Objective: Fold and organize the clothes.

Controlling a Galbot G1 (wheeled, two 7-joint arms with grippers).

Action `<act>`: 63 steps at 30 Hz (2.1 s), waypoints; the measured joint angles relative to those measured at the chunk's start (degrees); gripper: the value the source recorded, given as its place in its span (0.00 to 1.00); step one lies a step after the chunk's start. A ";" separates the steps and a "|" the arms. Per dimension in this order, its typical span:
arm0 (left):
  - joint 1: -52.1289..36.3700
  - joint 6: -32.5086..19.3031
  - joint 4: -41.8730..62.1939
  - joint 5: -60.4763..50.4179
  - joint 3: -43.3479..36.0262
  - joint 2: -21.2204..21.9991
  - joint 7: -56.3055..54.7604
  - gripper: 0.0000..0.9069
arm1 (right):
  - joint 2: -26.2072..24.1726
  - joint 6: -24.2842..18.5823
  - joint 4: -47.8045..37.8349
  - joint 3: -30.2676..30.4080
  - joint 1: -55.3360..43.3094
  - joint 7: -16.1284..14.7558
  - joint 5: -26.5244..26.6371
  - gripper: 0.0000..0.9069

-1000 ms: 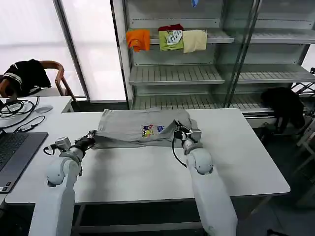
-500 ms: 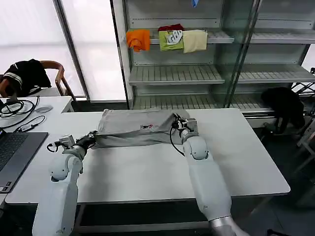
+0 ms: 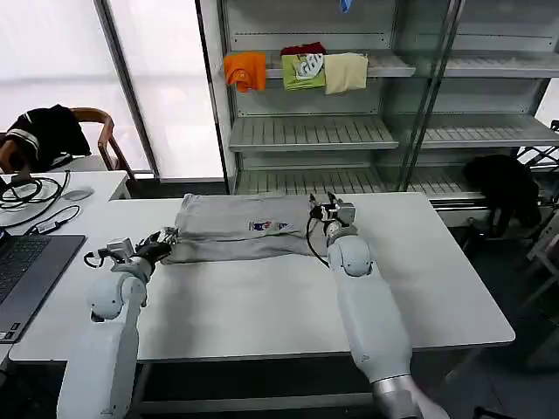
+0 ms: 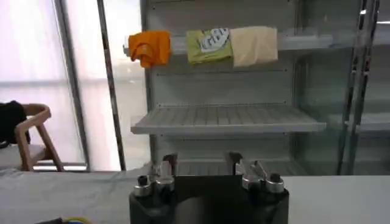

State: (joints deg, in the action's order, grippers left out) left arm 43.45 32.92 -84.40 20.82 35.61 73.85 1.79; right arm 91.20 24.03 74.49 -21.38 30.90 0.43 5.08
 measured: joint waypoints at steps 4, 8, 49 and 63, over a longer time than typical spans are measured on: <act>0.73 0.06 -0.94 -0.62 -0.22 -0.62 0.05 1.00 | -1.75 2.81 4.61 -0.21 3.68 -0.87 -0.19 1.00; 2.04 0.08 -1.11 -2.08 -0.77 -0.71 0.61 1.00 | -3.38 4.70 8.01 -0.79 7.29 -1.32 -0.32 1.00; 5.30 -0.03 0.03 -7.77 -2.30 0.51 3.01 0.00 | -6.57 9.03 15.29 -2.78 17.56 -2.87 3.62 0.00; 9.09 0.40 -4.52 -7.65 -1.24 -0.98 3.60 0.00 | -8.72 9.46 21.75 -2.29 22.31 -1.48 6.35 0.00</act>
State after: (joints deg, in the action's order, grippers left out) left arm 52.54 33.32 -88.92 13.17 34.37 72.87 5.39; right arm 82.48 33.49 96.24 -23.68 53.21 -1.05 11.43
